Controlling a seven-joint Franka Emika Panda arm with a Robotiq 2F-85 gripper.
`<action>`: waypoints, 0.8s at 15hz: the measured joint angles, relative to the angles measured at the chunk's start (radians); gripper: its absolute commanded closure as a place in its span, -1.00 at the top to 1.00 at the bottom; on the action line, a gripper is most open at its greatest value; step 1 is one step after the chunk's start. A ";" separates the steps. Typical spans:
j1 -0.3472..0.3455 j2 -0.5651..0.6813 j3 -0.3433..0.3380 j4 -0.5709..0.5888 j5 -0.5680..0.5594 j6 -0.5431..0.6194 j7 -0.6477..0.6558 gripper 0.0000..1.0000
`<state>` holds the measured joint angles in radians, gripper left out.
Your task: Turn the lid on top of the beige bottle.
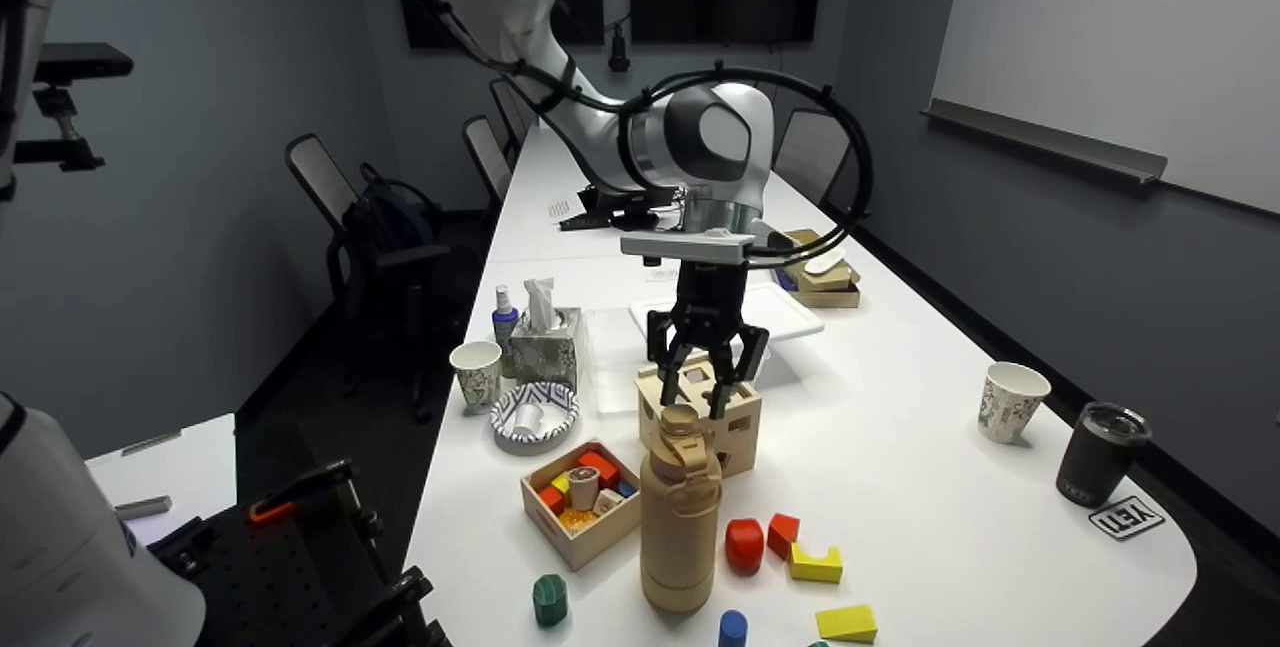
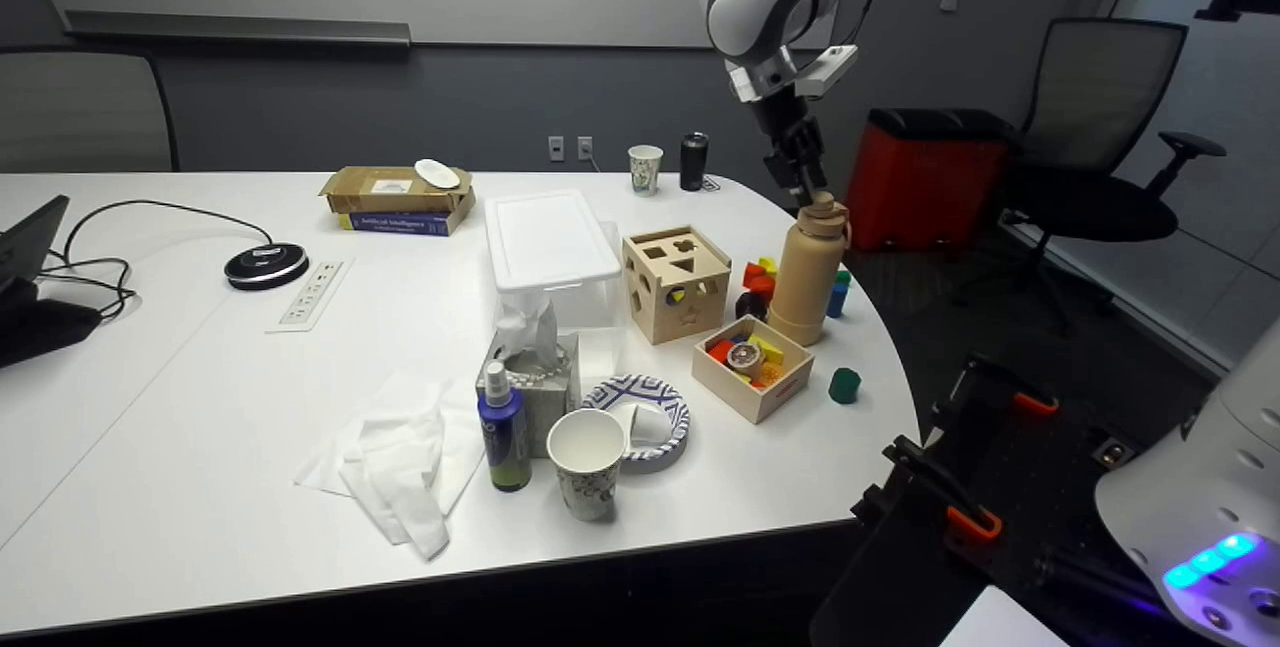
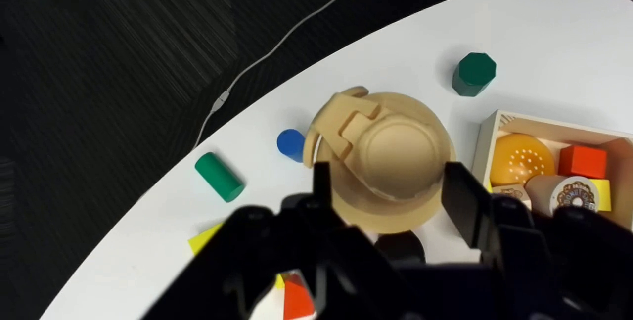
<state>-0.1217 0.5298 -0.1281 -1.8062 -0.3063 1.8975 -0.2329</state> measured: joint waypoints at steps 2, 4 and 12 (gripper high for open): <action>0.001 0.000 0.005 0.012 -0.001 -0.006 0.000 1.00; 0.001 0.000 0.009 0.021 -0.001 -0.010 0.000 1.00; -0.001 -0.089 0.014 0.044 0.096 -0.035 0.103 1.00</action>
<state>-0.1223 0.4409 -0.1144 -1.7627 -0.2098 1.8623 -0.1303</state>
